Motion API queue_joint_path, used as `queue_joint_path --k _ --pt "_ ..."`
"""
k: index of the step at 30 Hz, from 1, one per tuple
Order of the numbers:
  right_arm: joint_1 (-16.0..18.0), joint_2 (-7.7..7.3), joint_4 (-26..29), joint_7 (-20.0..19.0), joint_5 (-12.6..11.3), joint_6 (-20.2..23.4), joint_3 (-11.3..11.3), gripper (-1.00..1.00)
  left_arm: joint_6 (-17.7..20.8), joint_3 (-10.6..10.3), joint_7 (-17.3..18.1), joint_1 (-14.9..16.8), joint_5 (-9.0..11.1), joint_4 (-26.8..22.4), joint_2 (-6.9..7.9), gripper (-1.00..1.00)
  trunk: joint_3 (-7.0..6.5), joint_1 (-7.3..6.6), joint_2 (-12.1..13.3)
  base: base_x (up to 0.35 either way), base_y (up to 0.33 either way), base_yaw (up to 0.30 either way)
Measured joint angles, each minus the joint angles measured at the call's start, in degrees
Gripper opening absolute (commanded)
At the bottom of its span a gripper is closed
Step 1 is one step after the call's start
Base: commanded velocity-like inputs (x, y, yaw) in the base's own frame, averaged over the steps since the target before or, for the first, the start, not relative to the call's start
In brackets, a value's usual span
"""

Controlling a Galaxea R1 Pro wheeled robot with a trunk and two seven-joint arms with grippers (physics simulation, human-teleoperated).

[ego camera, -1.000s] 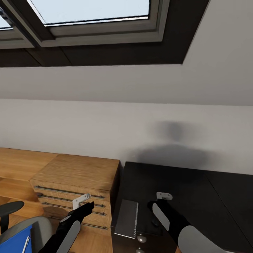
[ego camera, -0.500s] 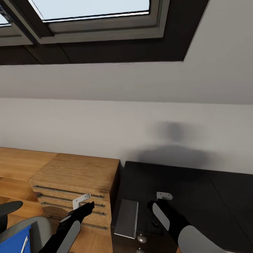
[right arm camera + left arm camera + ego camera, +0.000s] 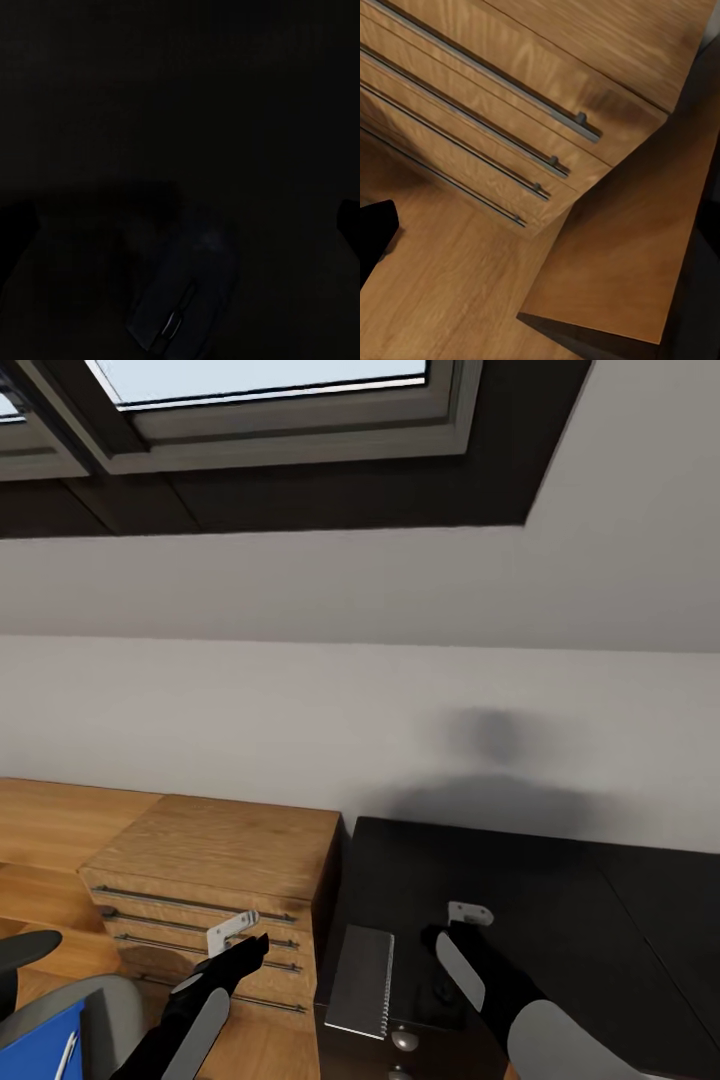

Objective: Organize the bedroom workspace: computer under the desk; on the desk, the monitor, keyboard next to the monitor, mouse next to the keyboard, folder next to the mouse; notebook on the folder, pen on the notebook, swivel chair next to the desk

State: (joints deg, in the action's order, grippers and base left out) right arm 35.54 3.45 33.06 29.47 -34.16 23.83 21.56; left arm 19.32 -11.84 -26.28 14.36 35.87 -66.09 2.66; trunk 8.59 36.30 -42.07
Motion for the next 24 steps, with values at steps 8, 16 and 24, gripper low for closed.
queue_joint_path --k 8,16,24 --pt "0.00 -0.06 1.34 0.09 -0.05 0.35 -1.29 1.00 -0.01 0.00 0.00 0.00 -0.01 0.00 0.00 1.00 1.44 1.76 -3.22 0.000 0.000 0.000" --pt "0.00 -0.06 1.55 0.10 -0.08 0.40 -1.69 1.00 -0.06 0.00 0.00 0.00 -0.04 0.00 0.00 1.00 3.25 3.52 -6.43 0.000 0.000 0.000" --pt "0.02 -0.06 1.58 0.06 -0.09 0.24 -1.89 1.00 -0.06 0.00 0.00 0.00 -0.04 0.00 0.00 1.00 5.17 5.28 -9.64 0.000 0.000 0.000"
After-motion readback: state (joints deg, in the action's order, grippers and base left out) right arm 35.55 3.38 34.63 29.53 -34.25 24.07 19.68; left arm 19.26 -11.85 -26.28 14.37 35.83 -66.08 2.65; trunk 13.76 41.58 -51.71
